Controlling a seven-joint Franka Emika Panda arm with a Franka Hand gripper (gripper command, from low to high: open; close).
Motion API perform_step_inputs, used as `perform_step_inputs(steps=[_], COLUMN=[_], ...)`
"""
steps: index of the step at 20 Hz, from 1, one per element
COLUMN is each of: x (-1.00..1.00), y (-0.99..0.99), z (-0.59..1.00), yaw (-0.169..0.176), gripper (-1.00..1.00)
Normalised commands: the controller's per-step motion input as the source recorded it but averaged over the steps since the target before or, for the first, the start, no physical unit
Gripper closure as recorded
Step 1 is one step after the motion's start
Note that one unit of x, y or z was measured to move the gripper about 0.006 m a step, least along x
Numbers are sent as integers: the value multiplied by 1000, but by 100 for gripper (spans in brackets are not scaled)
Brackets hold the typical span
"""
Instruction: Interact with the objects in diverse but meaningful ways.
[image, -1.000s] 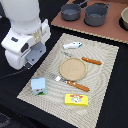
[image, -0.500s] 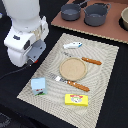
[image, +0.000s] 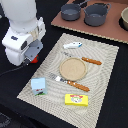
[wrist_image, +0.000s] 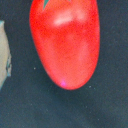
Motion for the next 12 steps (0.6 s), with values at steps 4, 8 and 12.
perform_step_inputs(steps=[4, 8, 12], x=[-124, -138, -371], y=[37, -39, -8], z=[-168, -271, -401], yaw=[52, 31, 44], gripper=[-100, -100, -100])
